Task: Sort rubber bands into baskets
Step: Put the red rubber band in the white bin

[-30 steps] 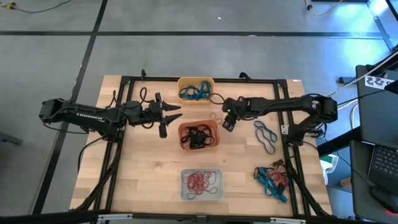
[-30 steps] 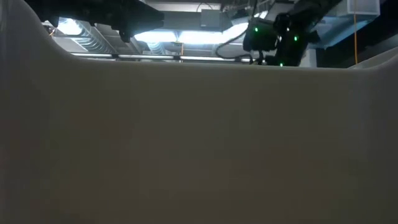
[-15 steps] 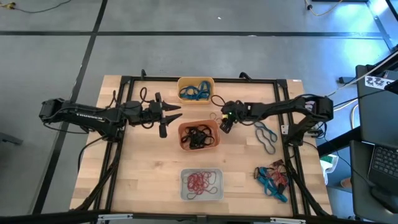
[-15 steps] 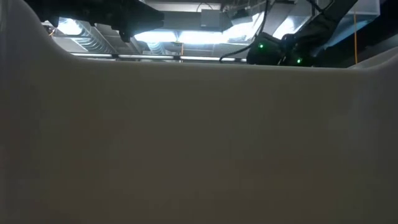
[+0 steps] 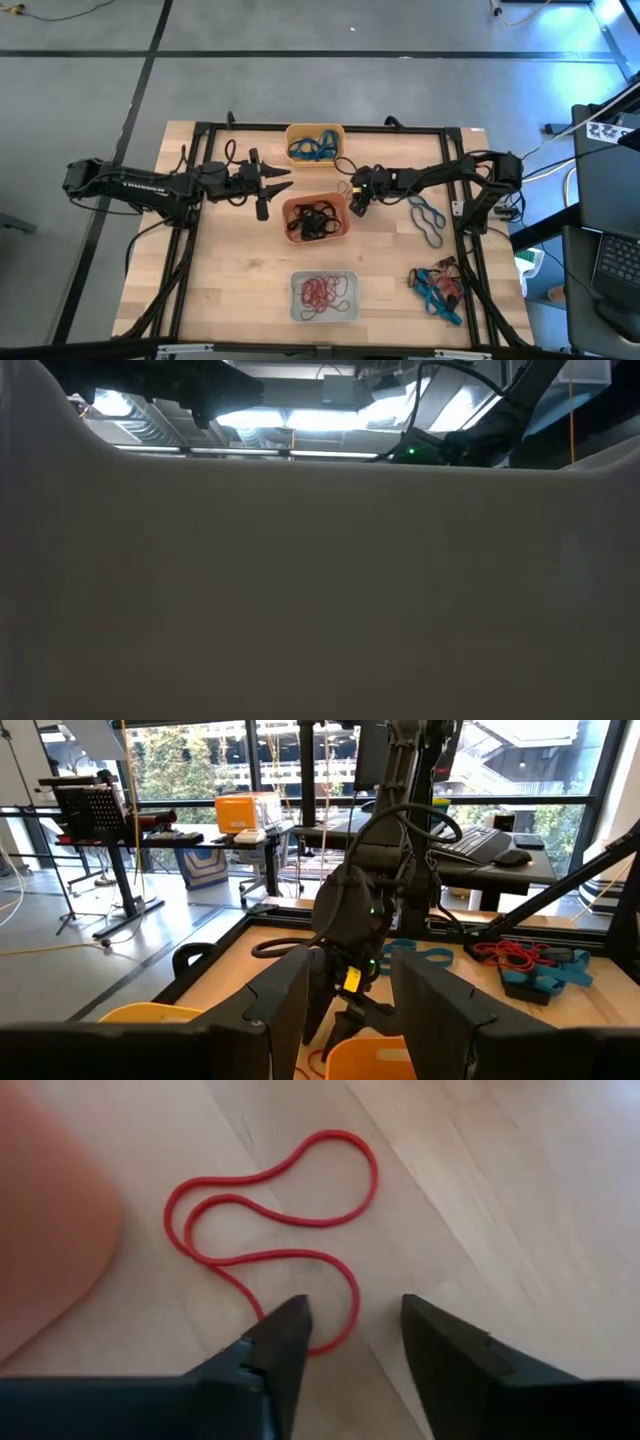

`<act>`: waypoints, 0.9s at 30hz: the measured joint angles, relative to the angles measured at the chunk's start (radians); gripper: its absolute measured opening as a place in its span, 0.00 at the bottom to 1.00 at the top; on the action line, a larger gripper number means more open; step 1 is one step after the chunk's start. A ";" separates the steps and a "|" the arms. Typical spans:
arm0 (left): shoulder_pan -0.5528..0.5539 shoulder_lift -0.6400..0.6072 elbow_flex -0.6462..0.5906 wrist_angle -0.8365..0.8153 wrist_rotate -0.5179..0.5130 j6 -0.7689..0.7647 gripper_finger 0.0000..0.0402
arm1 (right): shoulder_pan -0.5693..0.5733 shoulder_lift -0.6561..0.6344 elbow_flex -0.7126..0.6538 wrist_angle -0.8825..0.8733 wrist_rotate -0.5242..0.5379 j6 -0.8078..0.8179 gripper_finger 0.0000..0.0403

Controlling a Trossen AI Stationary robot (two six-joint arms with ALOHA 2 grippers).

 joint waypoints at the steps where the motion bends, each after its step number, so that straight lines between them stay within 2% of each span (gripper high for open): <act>1: 0.000 0.000 0.000 0.000 0.000 -0.001 0.35 | 0.000 0.000 0.000 0.002 -0.003 -0.001 0.38; 13: 0.000 0.000 0.000 0.000 0.000 -0.006 0.35 | 0.000 0.003 0.000 -0.024 0.001 -0.017 0.03; 21: 0.000 0.000 0.000 -0.001 0.000 -0.005 0.35 | 0.001 -0.004 -0.002 -0.035 0.029 -0.035 0.01; 27: 0.000 0.000 0.000 -0.004 0.000 -0.002 0.35 | 0.000 -0.065 -0.008 -0.092 0.061 -0.038 0.00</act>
